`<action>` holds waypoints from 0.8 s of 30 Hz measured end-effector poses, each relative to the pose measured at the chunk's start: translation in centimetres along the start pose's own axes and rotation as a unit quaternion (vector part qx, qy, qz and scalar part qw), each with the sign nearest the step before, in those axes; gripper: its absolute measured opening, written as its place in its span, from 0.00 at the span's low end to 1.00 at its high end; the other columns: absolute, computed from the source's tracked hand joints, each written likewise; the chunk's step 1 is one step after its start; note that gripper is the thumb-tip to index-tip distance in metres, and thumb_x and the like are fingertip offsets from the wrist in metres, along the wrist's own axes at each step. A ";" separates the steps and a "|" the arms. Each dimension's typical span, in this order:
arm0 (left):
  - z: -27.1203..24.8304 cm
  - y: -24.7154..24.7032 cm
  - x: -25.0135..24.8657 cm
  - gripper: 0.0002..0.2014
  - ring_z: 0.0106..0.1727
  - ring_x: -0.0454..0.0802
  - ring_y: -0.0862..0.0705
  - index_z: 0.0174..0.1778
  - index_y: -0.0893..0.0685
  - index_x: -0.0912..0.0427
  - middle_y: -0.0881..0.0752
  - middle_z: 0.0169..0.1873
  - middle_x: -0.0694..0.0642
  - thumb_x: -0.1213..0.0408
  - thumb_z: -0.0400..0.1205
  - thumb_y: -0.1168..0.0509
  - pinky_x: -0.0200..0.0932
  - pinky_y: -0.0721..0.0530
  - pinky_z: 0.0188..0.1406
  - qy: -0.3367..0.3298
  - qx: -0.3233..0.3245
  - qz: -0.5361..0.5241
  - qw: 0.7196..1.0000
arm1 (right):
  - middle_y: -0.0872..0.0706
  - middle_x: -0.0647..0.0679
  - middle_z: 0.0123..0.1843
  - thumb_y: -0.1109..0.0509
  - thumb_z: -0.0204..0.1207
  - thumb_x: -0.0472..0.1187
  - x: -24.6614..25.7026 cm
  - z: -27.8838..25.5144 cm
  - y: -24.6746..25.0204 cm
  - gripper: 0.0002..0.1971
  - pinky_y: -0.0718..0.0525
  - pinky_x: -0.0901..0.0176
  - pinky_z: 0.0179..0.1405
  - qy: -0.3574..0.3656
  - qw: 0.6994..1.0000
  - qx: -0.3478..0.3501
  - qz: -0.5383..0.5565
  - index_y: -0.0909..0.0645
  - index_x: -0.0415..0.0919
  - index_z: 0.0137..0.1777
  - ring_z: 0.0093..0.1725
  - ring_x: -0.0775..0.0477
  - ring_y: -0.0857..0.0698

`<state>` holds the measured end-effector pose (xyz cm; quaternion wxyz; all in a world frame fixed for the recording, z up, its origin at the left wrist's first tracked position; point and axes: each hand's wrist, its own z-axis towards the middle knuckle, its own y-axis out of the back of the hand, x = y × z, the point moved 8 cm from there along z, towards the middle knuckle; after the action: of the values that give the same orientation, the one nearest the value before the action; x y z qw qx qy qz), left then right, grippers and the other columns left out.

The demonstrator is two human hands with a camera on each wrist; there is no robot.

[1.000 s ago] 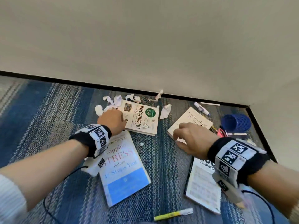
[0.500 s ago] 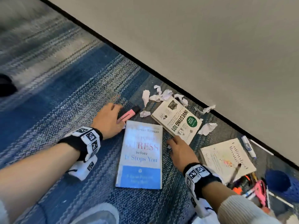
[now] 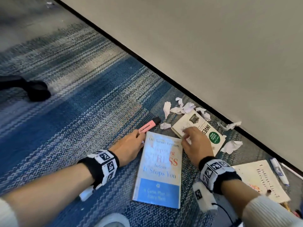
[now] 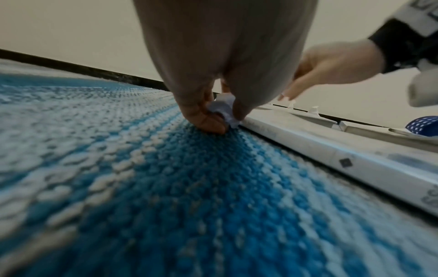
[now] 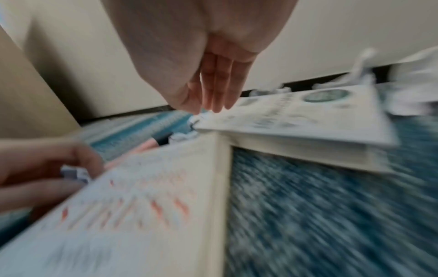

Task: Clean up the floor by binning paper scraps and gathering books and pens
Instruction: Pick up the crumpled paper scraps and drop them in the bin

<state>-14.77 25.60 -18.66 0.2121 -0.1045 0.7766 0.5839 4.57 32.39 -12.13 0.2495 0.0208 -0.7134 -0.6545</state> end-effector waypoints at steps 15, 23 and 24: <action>12.4 7.7 -4.0 0.22 0.51 0.55 0.22 0.52 0.21 0.60 0.28 0.51 0.55 0.45 0.88 0.51 0.52 0.19 0.48 -0.006 -0.128 0.033 0.991 | 0.16 0.46 0.46 0.29 0.69 0.31 2.9 5.5 -2.2 0.13 0.19 0.54 0.36 0.093 0.995 -0.029 0.009 0.20 0.39 0.53 0.39 0.45 0.17; 20.9 3.5 -9.7 0.50 0.65 0.61 0.28 0.65 0.31 0.66 0.32 0.62 0.62 0.20 0.69 0.54 0.61 0.24 0.66 -0.004 -0.007 0.025 1.000 | 0.16 0.44 0.41 0.44 0.78 0.35 -15.4 0.3 6.2 0.09 0.27 0.56 0.38 -0.213 0.965 -0.148 0.048 0.22 0.39 0.49 0.40 0.39 0.17; 21.3 2.8 -10.7 0.50 0.67 0.63 0.29 0.69 0.33 0.68 0.33 0.65 0.64 0.22 0.71 0.53 0.60 0.26 0.69 -0.007 0.007 0.054 0.998 | 0.15 0.39 0.44 0.43 0.79 0.37 -17.8 -0.6 6.1 0.08 0.28 0.54 0.40 -0.268 0.952 -0.144 0.027 0.23 0.37 0.52 0.42 0.37 0.18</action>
<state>-2.02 45.73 -16.29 0.1864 -0.0568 0.7834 0.5901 22.21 39.01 -12.21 0.0673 -0.2108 -0.6528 -0.7245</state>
